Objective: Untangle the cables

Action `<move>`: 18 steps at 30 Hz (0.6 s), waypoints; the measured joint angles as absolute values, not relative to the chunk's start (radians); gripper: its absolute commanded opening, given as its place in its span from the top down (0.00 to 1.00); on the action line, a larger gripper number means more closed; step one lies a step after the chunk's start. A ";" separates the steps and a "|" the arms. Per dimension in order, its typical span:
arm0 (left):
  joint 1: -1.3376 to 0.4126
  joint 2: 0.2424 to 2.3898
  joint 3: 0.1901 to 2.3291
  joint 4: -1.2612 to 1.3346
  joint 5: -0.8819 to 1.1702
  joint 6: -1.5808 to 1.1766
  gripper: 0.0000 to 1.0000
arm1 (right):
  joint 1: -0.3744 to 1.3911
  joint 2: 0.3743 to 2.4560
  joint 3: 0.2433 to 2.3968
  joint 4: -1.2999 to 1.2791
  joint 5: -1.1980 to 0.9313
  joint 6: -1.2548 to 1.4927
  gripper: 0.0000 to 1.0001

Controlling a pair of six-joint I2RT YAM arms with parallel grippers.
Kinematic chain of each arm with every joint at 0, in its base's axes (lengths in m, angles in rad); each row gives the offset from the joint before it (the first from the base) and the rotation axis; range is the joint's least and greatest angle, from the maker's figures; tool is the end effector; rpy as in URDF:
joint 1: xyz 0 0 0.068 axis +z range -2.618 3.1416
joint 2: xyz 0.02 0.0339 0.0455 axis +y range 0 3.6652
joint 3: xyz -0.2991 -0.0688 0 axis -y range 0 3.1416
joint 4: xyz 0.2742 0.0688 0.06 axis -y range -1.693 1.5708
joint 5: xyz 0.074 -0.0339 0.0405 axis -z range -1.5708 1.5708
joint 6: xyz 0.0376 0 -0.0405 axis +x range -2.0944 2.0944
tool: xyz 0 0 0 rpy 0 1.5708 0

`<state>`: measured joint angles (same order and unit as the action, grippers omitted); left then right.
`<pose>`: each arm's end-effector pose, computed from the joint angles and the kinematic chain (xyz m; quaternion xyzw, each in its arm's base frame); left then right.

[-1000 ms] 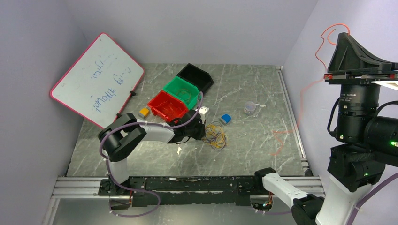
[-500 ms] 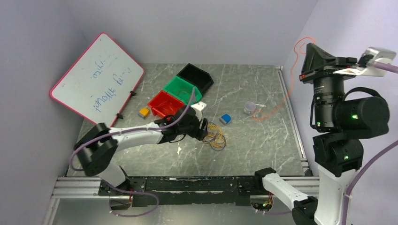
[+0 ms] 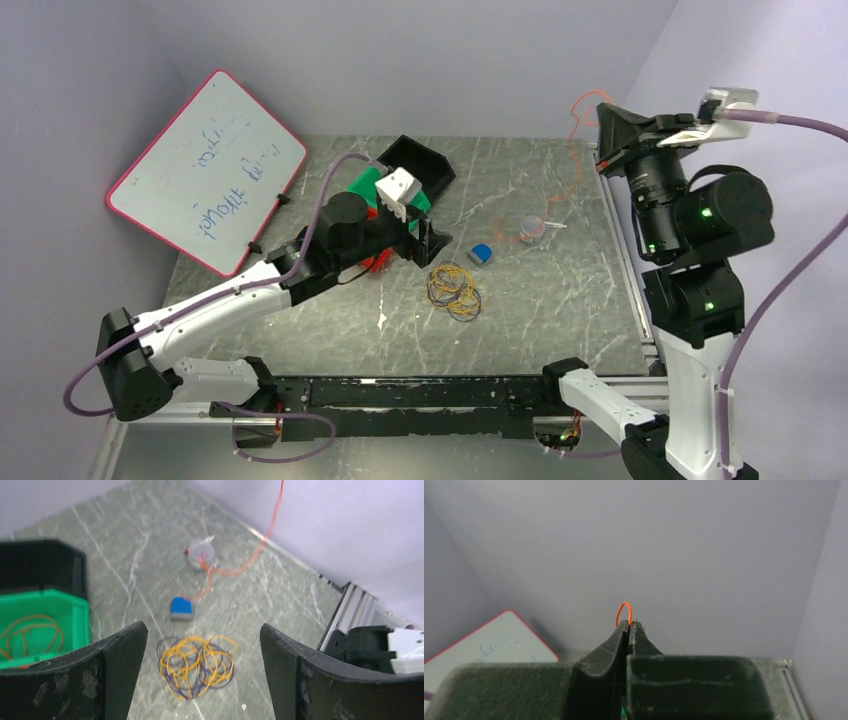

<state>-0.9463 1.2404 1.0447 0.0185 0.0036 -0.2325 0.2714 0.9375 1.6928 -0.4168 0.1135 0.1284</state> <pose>0.1832 -0.2544 0.3823 0.2690 0.7182 -0.3579 0.5327 0.1038 0.0245 0.6232 0.0050 0.5788 0.1297 0.8051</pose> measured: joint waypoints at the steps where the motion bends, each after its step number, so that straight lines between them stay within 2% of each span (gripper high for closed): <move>1: -0.946 1.231 1.063 0.025 0.012 -0.217 0.11 | 0.271 0.941 1.679 -0.417 0.095 0.136 1.00; 8: -0.946 1.234 1.205 0.061 0.123 -0.131 0.07 | 0.272 0.966 1.650 -0.420 0.013 0.170 1.00; 18: -0.946 1.384 1.361 0.130 0.300 -0.043 0.06 | 0.272 0.942 1.642 -0.393 -0.081 0.208 1.00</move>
<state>-0.9463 1.3842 1.3609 0.1299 0.2996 -0.0429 0.2718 0.9417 1.6424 -0.3931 -0.0814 0.2077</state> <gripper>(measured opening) 0.934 0.017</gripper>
